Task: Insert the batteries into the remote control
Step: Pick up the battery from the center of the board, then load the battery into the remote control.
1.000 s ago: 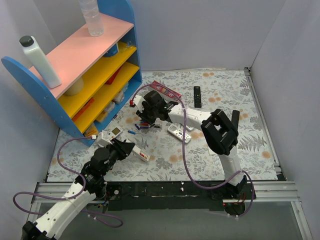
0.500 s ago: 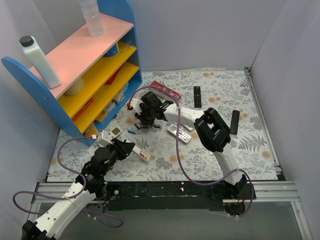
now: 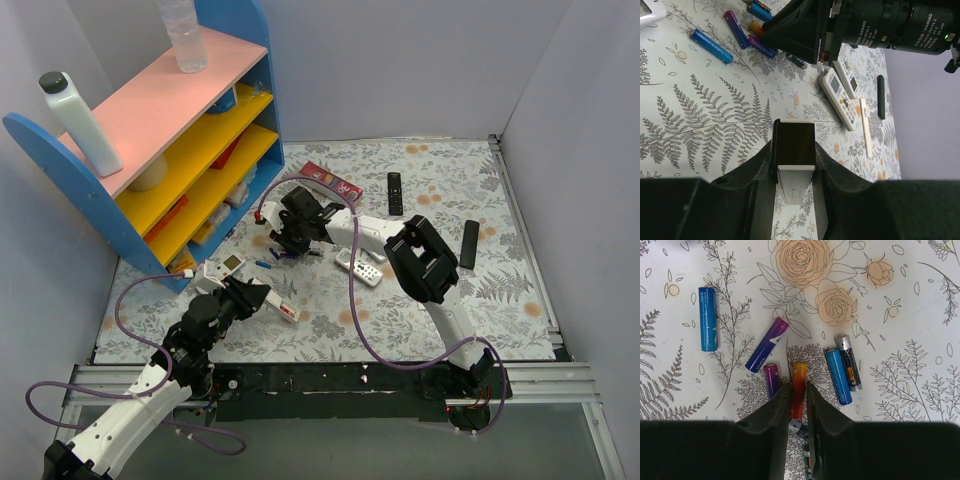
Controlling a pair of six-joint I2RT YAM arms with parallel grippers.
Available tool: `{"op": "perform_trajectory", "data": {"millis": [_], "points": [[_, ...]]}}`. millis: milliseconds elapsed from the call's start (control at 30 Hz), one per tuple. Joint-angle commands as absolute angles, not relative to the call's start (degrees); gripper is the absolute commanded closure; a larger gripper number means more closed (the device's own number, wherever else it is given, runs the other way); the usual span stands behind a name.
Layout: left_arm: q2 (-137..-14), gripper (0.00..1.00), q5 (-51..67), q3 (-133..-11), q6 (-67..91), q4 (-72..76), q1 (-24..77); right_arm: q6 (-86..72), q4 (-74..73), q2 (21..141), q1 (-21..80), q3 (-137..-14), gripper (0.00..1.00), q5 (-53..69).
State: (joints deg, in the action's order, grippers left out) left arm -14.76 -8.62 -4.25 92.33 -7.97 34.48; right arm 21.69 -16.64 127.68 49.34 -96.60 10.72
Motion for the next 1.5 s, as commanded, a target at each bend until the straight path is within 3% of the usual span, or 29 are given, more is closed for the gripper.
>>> {"op": "perform_trajectory", "data": {"millis": [0, 200, 433, 700, 1100, 1467], "points": [[-14.85, 1.0, -8.7, -5.98, 91.85, -6.07, 34.54, 22.24, -17.75, 128.5, 49.22, -98.96, 0.73, 11.95], [-14.85, 1.0, -8.61, -5.8, 91.93, -5.98, 34.63, 22.06, -18.54, 128.67, 49.22, -98.26, 0.73, 11.6], [-13.27, 1.0, -7.82, -4.92, 92.11, -5.01, 34.63, 22.41, -19.07, 127.36, 49.22, -97.65, 0.92, 11.34], [-11.87, 1.0, -7.73, -3.43, 93.25, -3.78, 34.54, 21.98, -16.62, 122.0, 49.22, -94.93, 0.95, 10.99], [-5.98, 1.0, -6.77, 1.84, 97.56, 1.67, 34.63, 17.23, -13.27, 100.84, 50.71, -79.66, 0.95, 9.15], [-7.29, 1.0, -3.52, 6.15, 101.24, 10.09, 34.54, 8.71, -15.46, 80.61, 59.93, -64.34, 0.96, 2.11]]}}
